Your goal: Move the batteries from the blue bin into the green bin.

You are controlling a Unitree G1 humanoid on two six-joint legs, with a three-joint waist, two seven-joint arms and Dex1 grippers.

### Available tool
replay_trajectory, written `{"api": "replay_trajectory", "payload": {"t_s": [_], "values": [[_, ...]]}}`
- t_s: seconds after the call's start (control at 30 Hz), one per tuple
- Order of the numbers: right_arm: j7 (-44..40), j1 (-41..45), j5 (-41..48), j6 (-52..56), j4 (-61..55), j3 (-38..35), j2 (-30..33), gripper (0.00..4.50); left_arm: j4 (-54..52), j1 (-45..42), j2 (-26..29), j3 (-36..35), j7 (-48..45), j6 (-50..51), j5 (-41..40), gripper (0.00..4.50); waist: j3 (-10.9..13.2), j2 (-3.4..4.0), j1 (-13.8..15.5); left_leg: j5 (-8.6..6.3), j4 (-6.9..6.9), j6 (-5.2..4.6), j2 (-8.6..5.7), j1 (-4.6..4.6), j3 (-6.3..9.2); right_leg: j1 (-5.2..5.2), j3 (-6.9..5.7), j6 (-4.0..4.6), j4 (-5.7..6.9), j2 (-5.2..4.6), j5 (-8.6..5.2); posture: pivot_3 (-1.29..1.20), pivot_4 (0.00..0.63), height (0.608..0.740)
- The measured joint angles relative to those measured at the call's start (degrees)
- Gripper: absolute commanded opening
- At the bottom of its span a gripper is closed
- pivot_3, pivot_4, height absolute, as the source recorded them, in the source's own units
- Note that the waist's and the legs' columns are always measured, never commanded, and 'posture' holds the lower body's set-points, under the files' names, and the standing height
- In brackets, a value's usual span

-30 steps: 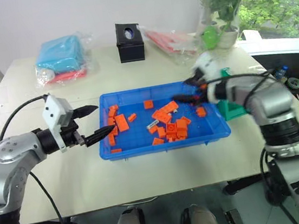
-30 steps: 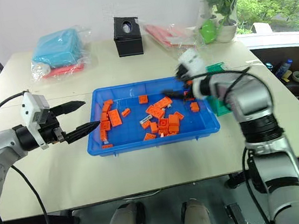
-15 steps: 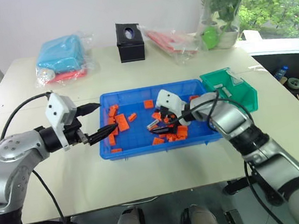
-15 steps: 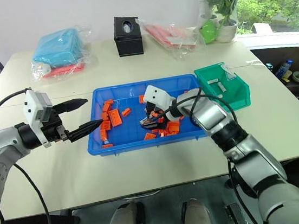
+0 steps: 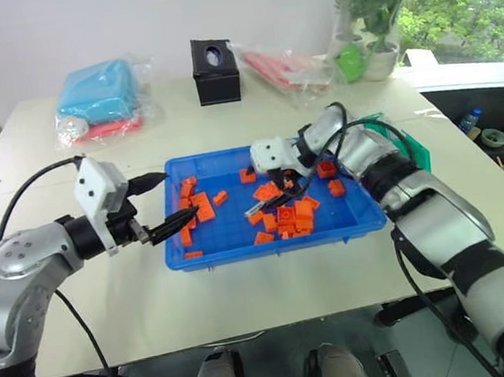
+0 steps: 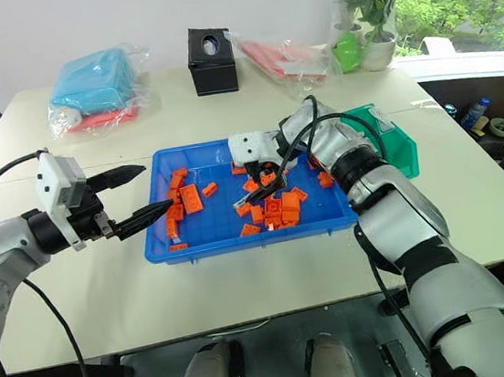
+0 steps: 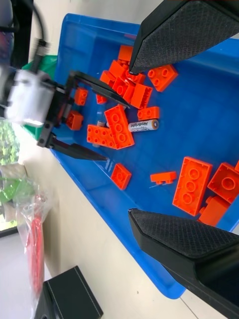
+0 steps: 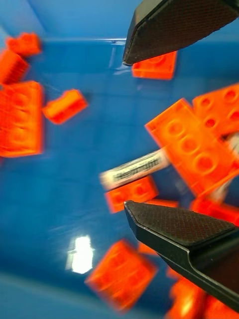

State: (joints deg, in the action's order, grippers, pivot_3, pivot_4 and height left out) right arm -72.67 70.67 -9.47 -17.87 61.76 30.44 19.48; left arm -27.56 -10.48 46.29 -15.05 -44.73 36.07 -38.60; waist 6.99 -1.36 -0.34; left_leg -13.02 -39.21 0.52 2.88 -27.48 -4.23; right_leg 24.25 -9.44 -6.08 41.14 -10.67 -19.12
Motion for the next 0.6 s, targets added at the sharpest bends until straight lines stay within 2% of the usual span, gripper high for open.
{"api": "replay_trajectory", "payload": {"t_s": [0.23,0.6], "values": [[4.9,1.0,-6.0,-11.5,9.0,-0.1,-2.1,4.45,-3.2,2.8,0.0,-3.3,2.0,1.3,-1.9,4.50,0.0,-0.06,-0.5,0.01,-0.02,0.09,0.10,0.02,-0.09,0.16,0.05,0.01,0.09,0.00,0.00,0.00,0.150,0.630],[8.0,1.3,-10.1,-15.2,11.6,-0.8,-5.6,4.45,-4.8,5.0,0.8,-5.4,3.0,3.0,-3.9,4.50,-0.1,-0.23,-0.4,-0.04,-0.06,0.21,0.11,0.02,-0.11,0.21,0.08,0.05,0.20,0.01,-0.02,0.00,0.150,0.630]]}}
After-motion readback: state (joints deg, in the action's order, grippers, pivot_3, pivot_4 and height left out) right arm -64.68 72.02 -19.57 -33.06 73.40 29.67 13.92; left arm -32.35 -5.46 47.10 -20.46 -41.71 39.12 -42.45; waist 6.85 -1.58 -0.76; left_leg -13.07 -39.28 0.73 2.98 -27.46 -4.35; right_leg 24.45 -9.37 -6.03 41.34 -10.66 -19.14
